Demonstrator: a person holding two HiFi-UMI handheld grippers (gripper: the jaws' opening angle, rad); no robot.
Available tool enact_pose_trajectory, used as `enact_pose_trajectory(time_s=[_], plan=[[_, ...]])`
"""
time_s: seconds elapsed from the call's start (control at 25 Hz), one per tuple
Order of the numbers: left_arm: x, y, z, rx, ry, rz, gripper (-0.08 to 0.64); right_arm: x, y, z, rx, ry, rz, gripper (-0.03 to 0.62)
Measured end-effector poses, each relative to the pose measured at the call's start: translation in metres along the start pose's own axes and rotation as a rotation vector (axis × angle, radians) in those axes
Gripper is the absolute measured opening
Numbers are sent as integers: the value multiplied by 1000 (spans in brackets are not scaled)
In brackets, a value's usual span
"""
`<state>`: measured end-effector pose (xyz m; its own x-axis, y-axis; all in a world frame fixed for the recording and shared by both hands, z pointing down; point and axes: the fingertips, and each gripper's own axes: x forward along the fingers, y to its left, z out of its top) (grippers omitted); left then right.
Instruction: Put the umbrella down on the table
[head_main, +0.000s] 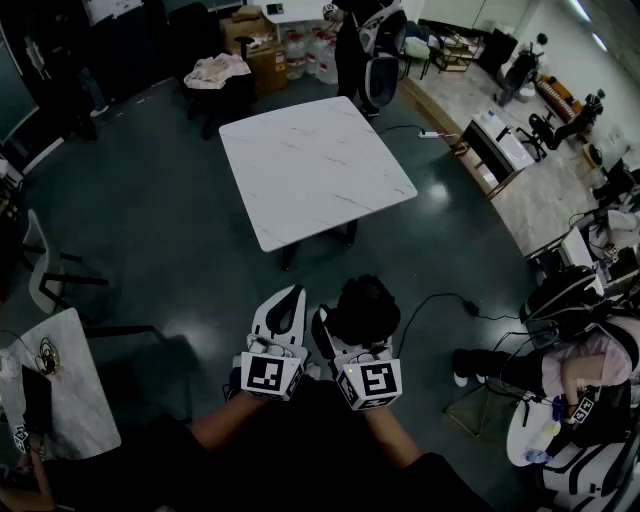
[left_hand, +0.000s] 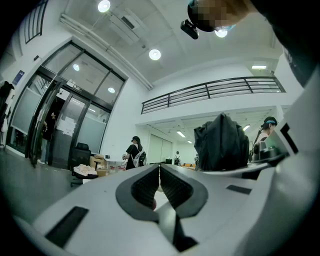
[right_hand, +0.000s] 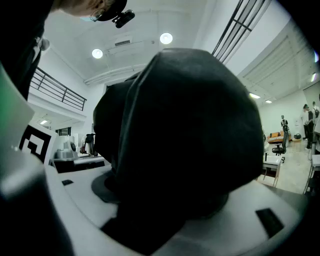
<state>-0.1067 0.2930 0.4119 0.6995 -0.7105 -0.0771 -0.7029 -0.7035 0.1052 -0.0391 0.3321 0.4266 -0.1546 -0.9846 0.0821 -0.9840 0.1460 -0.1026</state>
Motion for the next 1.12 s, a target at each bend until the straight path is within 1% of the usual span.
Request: enact_pose_trajectory(time_s=[0.2,0.28,0.48,0.64,0.76,0.92,1.12], plan=[[-2,-8,-5,2,5,-6,18,-3,-3,10,44,-42,50,324],[-1,-8,-4,8,9,-3,18,-2,-5,12,56,-43,54,325],[2,-7,-1,28,11,25,18,-8,-11,4,59,-30,42,325],[-10,-6,-7,-8,47,51,18,-13,-21,-5,89,-37,24,325],[-10,2,-9,-6,62,68,18,-11,-32,-10,118,-32,3,325],[12,11,-21,-15,90,62,18,0,-49,-20,137,-9,-30,325],[65,15,-39,-39,104,-4,18,25,-87,-29,137,16,-102,325]])
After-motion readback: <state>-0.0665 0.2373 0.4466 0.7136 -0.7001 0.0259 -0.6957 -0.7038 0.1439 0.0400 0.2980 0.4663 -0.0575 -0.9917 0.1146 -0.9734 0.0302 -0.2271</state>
